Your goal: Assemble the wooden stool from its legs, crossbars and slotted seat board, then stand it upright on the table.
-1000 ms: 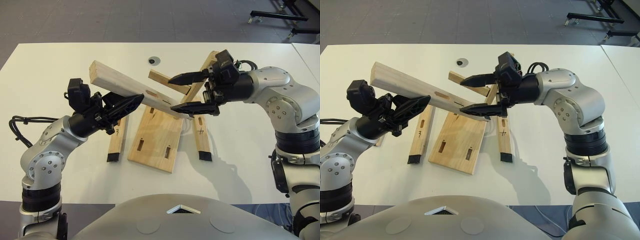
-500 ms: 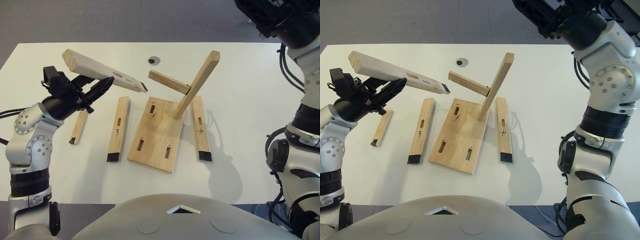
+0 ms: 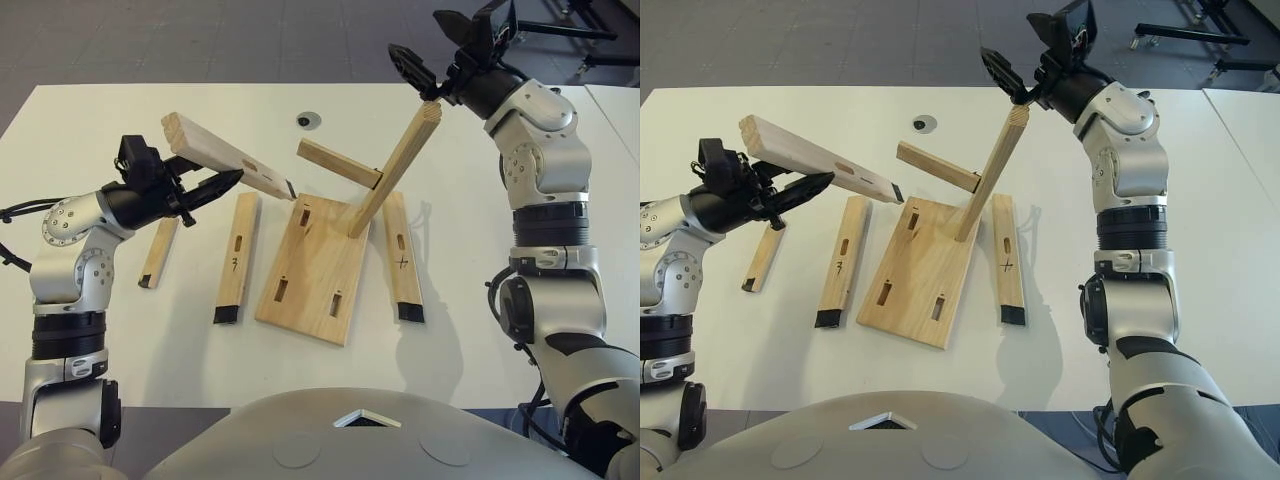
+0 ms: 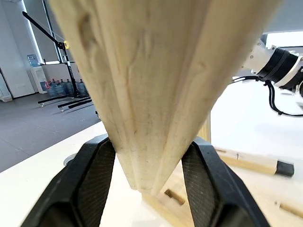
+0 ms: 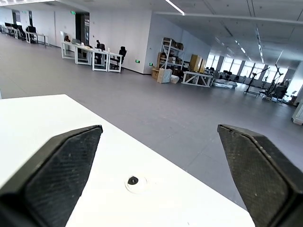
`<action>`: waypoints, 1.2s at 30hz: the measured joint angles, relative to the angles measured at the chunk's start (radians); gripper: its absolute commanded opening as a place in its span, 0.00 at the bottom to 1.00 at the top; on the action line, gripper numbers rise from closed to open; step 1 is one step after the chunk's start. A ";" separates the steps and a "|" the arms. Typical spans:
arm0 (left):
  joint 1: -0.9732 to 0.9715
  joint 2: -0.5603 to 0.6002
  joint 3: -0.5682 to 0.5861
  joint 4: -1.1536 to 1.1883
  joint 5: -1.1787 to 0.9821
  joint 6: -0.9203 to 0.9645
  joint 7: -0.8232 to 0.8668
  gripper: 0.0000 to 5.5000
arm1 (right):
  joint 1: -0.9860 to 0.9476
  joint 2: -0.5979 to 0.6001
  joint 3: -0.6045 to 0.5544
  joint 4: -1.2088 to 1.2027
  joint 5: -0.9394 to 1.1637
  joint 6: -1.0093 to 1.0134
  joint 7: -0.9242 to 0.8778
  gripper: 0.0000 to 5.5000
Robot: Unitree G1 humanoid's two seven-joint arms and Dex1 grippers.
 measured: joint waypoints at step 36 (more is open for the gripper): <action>-0.129 0.054 -0.133 0.079 0.087 -0.098 -0.252 0.38 | 0.140 0.046 -0.038 -0.233 0.084 0.176 -0.021 0.82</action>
